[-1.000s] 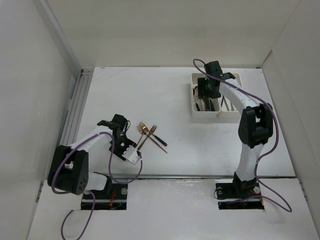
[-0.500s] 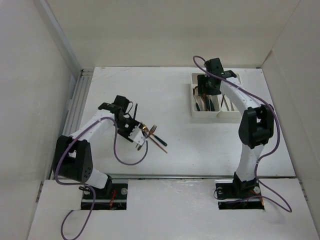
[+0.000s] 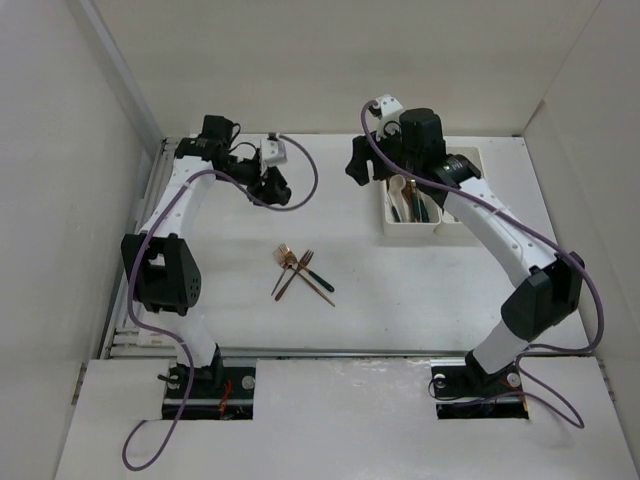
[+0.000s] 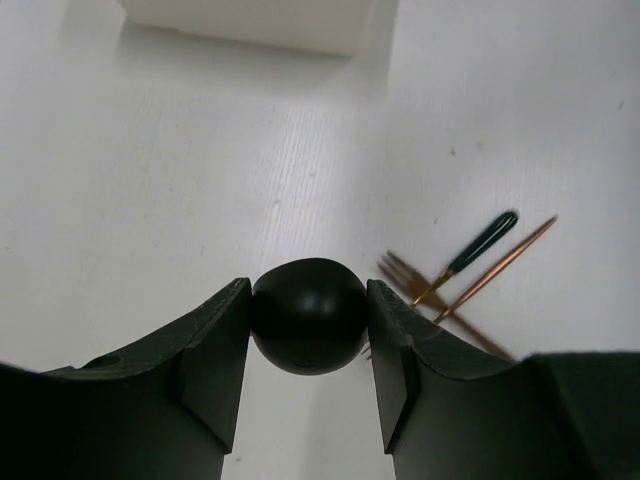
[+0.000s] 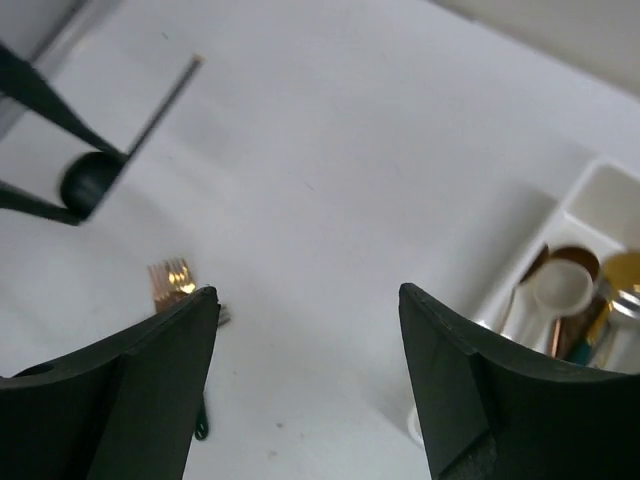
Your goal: Sort the eating utensils into containers
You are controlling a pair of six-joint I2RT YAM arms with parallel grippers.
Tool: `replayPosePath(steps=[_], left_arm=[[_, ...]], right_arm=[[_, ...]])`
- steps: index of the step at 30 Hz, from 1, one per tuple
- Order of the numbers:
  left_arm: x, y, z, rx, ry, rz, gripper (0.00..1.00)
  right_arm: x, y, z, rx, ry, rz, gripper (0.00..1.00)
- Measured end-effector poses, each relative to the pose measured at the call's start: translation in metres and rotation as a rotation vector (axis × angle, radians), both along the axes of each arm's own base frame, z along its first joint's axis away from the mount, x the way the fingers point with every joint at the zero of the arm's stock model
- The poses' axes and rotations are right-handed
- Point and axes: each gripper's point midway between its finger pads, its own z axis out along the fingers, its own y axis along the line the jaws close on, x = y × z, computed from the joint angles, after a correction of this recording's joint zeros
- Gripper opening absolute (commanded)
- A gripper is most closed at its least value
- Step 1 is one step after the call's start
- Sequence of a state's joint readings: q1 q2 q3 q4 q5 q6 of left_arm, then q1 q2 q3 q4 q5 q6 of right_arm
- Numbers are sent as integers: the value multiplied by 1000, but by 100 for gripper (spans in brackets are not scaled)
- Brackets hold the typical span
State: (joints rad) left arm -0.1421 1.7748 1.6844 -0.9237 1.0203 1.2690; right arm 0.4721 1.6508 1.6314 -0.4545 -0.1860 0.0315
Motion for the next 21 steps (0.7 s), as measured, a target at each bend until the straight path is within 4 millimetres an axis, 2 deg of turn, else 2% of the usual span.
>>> replayPosePath(steps=[1, 4, 6, 8, 11, 14, 21], left_arm=[[4, -3, 7, -52, 59, 42, 0], [13, -12, 24, -175, 194, 160, 0], [21, -15, 34, -243, 221, 256, 0], [20, -15, 46, -301, 264, 359, 0], [31, -15, 84, -407, 268, 479, 0], [44, -13, 121, -525, 294, 590, 0], [55, -13, 157, -744, 519, 753, 0]], right_arm=[[-5, 13, 15, 38, -46, 41, 78], [-12, 35, 29, 80, -100, 97, 78], [-20, 52, 27, 102, -108, 139, 78], [-29, 65, 17, 121, -86, 171, 78], [-39, 75, 2, 154, -36, 198, 78], [-41, 80, -1, 204, -10, 202, 78], [-38, 96, 21, 349, -53, 206, 78]])
